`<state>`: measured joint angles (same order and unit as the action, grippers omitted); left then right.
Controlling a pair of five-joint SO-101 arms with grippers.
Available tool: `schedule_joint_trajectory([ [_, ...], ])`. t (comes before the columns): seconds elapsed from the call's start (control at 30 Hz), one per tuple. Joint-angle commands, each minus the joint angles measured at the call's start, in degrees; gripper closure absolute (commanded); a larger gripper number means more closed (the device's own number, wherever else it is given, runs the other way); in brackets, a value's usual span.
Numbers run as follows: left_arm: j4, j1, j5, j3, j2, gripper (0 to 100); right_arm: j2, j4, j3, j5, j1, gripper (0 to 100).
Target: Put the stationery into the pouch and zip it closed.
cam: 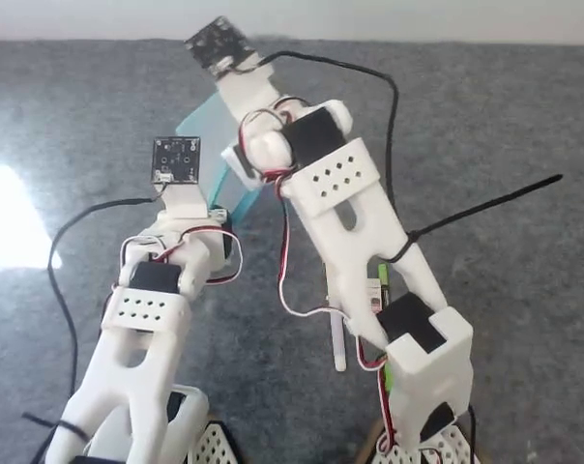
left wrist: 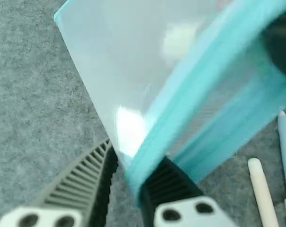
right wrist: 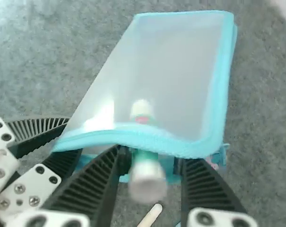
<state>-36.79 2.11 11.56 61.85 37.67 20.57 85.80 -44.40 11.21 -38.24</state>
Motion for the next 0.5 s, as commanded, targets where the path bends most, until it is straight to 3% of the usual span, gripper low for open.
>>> schedule_joint_trajectory([
  [0.0, -3.3, 0.4, -1.1, -2.3, 0.5, 99, -2.2, -1.8, -4.3, 2.1, -0.8, 77.4],
  [0.3, -10.0, -7.1, -1.0, -9.1, 0.4, 99, -13.7, 2.2, -4.0, 2.1, 1.2, 77.5],
  [0.47, -11.2, -8.1, -1.1, -8.8, 0.4, 99, -23.1, 15.3, -3.5, 2.2, 5.1, 77.5],
])
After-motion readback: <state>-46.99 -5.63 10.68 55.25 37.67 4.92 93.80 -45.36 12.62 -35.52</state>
